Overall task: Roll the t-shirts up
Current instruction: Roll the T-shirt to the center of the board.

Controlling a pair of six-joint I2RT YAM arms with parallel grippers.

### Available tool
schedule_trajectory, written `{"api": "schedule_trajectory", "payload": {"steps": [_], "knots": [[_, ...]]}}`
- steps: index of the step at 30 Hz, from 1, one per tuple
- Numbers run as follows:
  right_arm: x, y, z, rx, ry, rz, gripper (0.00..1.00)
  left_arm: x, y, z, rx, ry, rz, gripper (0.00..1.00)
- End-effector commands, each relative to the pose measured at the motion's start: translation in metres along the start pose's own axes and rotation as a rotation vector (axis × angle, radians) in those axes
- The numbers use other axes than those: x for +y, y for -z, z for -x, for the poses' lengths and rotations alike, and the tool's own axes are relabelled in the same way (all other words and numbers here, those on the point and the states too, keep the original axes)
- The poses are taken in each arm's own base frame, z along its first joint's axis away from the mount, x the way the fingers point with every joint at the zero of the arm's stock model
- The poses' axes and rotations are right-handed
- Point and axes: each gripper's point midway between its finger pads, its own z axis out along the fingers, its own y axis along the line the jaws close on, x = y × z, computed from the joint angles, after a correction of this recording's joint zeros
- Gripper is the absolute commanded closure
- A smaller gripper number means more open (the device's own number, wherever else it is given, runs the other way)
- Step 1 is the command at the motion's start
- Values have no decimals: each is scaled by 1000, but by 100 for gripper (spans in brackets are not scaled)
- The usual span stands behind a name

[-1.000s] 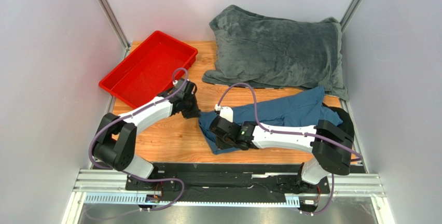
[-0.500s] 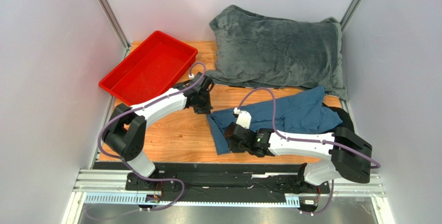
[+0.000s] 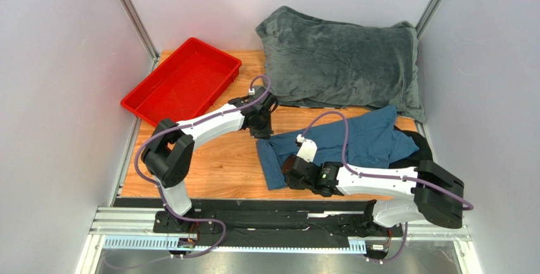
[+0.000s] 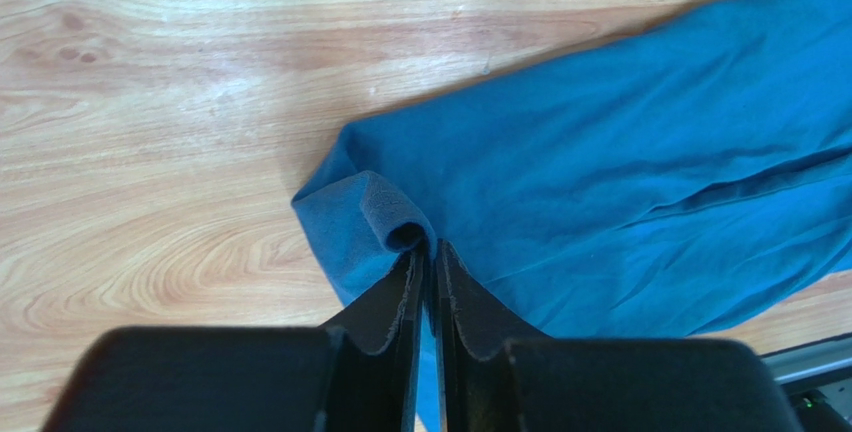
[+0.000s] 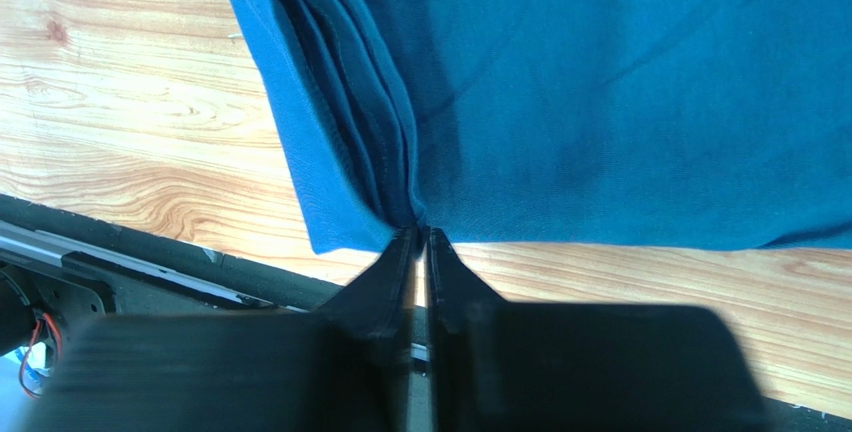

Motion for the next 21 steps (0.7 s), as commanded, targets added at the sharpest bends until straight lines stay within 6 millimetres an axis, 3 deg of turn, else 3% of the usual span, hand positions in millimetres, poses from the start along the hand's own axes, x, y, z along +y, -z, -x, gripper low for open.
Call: {"api": "schedule_trajectory", "payload": {"steps": [1,6,11,13,15,16,21], "knots": [[9,7,18,-80,-21,24,82,-17,3,10,-18,-68,-46,82],[9,23,48,-184,35,6,59,-29,-1,9,-8,-128,-113,66],[10,31,81,-240,35,29,65,-40,-4,8,2,-164,-173,58],[17,27,93,-237,59,72,66,-43,-5,10,-5,-168,-192,57],[13,19,106,-249,55,60,68,-45,-8,7,7,-167,-198,57],[22,17,108,-234,69,111,70,-46,-8,7,8,-168,-204,57],[26,0,121,-226,98,184,72,-50,-6,12,-14,-172,-219,54]]}}
